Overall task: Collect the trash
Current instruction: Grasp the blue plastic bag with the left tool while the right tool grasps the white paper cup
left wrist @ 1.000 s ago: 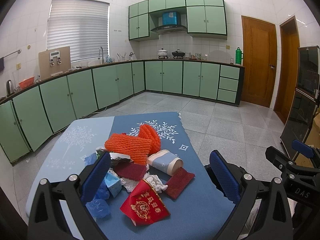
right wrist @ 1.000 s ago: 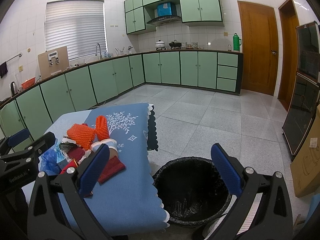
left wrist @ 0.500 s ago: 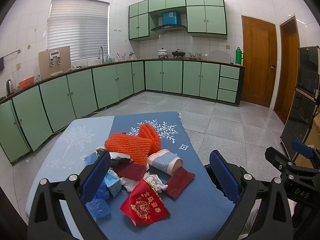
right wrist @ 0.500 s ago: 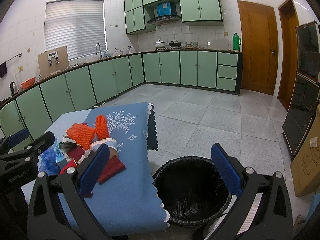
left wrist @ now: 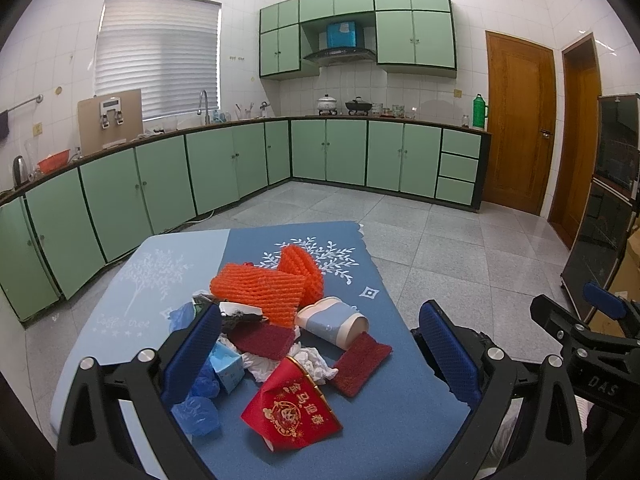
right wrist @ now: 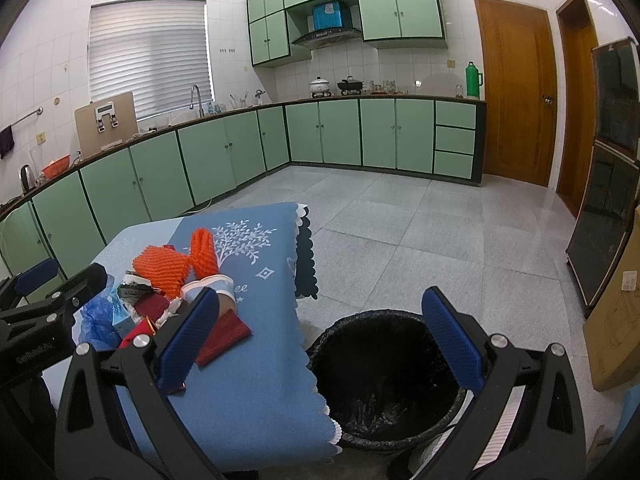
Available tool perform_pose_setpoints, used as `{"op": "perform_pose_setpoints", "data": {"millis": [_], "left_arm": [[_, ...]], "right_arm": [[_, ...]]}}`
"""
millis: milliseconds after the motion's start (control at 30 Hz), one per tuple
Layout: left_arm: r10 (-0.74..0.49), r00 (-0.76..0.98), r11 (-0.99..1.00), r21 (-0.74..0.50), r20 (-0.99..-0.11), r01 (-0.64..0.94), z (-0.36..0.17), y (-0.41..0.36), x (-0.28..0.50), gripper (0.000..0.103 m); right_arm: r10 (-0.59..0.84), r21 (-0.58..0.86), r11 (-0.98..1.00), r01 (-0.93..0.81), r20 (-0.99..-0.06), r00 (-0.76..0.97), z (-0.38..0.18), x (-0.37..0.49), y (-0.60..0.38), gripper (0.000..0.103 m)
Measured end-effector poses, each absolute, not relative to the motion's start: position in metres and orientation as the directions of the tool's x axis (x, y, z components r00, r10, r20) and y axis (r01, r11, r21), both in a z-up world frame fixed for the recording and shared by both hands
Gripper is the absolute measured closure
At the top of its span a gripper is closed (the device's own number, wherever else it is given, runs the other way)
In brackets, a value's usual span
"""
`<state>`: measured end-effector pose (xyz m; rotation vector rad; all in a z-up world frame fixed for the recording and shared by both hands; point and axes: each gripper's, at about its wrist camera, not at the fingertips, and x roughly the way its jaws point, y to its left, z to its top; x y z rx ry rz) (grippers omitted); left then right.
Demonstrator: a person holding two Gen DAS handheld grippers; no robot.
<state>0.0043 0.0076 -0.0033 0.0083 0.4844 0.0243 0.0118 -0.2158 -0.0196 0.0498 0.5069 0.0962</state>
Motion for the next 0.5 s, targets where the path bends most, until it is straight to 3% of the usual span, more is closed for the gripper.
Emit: {"op": "perform_pose_setpoints", "data": {"millis": [333,500], "left_arm": [[0.138,0.865,0.99,0.031,-0.481,-0.141,-0.023,0.064,0.025,0.006],[0.203,0.823,0.977,0.048,-0.53,-0.209,-0.047,0.098,0.028,0.006]], "right_arm": [[0.17,0.106,0.985,-0.134,-0.509,0.844,-0.04,0.046,-0.202,0.005],[0.215,0.118,0.977,-0.179,-0.522,0.826,-0.052,0.067,-0.183,0.005]]}}
